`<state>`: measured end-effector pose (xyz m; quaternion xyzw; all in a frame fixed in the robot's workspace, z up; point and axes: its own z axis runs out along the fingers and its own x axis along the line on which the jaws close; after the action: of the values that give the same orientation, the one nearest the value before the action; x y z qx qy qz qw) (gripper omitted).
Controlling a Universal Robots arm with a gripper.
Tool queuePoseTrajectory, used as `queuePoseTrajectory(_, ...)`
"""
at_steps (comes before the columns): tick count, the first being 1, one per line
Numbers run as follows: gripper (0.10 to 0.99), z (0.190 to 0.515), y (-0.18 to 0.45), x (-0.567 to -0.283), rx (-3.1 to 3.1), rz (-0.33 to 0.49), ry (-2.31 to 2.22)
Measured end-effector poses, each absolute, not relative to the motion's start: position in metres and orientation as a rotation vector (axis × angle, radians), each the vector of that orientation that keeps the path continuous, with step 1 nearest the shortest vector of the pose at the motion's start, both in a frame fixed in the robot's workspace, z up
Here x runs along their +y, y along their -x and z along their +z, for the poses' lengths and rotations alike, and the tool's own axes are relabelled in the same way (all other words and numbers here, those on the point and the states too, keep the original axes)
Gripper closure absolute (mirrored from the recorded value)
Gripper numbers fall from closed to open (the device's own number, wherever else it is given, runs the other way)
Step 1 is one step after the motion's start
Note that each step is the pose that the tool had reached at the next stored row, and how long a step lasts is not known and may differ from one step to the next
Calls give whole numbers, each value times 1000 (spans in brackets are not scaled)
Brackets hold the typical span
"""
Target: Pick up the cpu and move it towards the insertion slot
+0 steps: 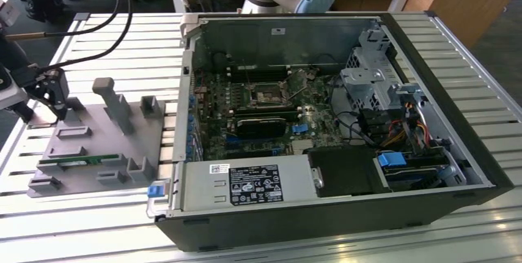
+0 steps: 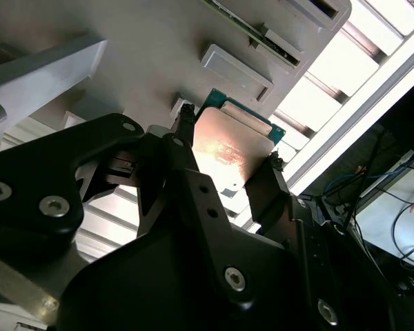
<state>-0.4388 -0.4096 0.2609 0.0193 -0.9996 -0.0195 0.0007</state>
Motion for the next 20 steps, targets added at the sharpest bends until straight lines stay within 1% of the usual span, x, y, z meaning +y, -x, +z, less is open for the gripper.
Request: queuePoseTrajectory(20, 545, 269, 439, -409, -3139, -61, -61)
